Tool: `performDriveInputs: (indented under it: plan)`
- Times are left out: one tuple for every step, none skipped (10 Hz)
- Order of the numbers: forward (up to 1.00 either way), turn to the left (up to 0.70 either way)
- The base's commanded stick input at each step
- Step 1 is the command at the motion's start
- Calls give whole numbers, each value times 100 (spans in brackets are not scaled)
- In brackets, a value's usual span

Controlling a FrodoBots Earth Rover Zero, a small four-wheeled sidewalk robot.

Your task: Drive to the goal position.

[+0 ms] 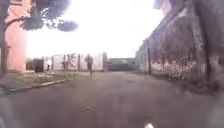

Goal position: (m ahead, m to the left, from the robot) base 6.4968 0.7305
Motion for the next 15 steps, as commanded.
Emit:
performDriveInputs:
  plan:
    - [100,0]
    - [100,0]
    - [100,0]
    - [100,0]
    - [100,0]
    - [100,0]
    - [100,0]
    - [100,0]
    - [100,0]
    - [100,0]
    - [100,0]
    - [100,0]
    - [100,0]
    - [100,0]
    - [100,0]
